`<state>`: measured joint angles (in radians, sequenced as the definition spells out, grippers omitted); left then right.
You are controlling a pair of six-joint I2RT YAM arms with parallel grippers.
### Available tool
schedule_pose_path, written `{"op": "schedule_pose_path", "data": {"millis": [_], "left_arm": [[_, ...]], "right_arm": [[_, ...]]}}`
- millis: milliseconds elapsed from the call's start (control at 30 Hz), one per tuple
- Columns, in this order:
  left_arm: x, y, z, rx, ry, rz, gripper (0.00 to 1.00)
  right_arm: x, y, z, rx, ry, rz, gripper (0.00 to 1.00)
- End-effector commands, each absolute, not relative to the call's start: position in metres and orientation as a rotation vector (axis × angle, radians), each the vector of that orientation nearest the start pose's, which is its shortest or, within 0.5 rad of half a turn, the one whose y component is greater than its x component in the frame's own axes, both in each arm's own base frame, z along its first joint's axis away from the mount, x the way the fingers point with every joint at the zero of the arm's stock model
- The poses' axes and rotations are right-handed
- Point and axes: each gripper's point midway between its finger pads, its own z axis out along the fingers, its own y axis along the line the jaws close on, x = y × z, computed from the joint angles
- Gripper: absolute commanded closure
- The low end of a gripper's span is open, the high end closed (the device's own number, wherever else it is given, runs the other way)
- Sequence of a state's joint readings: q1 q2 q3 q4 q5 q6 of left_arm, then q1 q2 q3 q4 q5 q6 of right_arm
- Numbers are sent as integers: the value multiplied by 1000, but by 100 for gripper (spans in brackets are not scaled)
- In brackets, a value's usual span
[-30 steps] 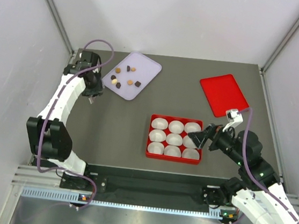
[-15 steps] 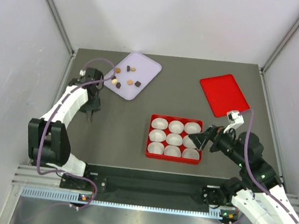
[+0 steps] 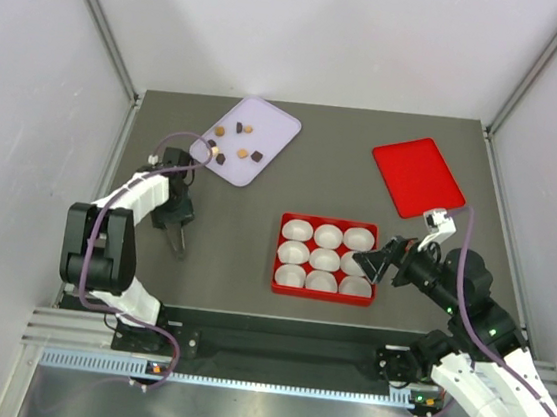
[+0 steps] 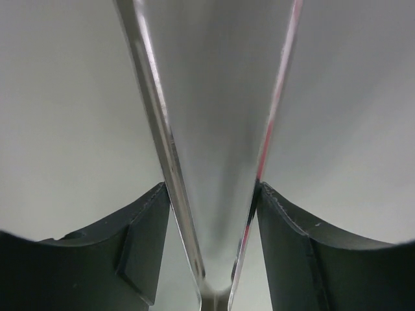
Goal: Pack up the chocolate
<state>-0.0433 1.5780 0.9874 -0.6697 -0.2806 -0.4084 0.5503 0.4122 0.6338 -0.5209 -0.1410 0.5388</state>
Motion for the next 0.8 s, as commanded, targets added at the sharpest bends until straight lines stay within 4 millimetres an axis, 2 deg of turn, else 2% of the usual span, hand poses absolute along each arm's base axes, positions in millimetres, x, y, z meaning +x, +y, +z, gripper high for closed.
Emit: {"op": "schedule_pose_path", "data": {"millis": [0,167,333,433,467,767], "left_arm": [[312,16,33,-659,2639,216,40],[313,20,27,-729,2599,211,36],[309,18,22,-774,2574,162,19],[309,16,19,-769,2570,140,14],[309,24,19,-797,2558,143,13],[308,28,7,-821,2571,91,6]], "right_arm": [[171,155,247,-130,1890,864,0],[168,152,251,-149,1884,848,0],[165,144,248,-147,1878,808,0],[164,141,249,-152,1870,799,0],[163,140,249,-150,1866,799,0],[163,137,250,-157,1860,775,0]]}}
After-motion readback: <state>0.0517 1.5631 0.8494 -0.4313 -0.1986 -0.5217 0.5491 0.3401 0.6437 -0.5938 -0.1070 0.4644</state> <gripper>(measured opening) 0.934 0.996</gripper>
